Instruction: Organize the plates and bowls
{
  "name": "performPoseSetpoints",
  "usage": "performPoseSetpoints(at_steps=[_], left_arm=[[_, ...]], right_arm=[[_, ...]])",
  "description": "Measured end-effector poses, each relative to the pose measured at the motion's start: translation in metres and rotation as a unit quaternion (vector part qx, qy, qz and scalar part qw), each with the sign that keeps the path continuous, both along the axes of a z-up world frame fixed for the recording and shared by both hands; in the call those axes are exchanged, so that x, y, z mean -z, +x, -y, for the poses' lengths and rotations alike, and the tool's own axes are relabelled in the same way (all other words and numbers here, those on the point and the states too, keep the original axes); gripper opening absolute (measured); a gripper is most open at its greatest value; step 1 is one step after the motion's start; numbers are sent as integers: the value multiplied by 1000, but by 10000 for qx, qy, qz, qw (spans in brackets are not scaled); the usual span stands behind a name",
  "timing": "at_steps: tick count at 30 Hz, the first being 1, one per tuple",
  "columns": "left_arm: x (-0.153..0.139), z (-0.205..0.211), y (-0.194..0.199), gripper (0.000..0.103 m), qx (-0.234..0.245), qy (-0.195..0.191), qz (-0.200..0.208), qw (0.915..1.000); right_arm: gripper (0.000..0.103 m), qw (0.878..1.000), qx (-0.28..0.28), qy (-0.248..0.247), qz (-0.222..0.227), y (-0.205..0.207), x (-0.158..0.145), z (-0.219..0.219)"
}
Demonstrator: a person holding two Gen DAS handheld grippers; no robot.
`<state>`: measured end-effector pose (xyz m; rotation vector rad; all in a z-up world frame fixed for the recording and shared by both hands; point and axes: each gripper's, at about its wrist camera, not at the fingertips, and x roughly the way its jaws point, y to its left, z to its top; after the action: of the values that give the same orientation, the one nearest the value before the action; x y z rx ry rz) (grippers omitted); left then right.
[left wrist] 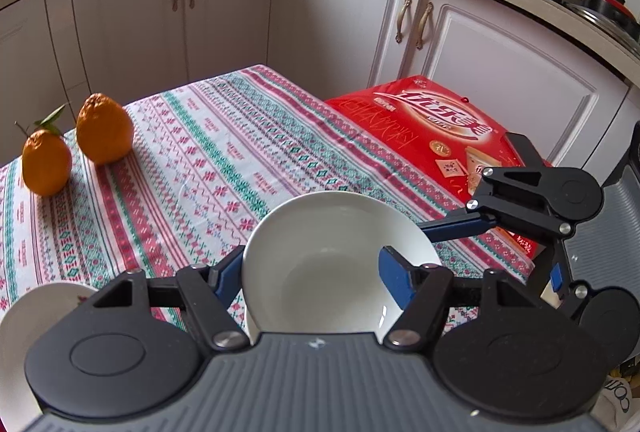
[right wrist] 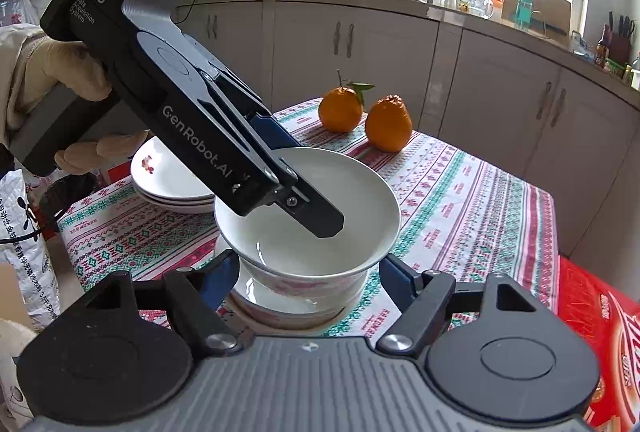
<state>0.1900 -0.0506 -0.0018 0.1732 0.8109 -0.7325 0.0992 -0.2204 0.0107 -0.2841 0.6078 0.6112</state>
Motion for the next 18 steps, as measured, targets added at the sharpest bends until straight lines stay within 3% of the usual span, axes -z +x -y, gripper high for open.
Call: performPoseSetpoints(at_steps=[18], left_arm=[[17, -5, 2, 69, -79, -90, -163, 9998]], right_arm=[[81, 9997, -19, 44, -258, 4, 13, -2]])
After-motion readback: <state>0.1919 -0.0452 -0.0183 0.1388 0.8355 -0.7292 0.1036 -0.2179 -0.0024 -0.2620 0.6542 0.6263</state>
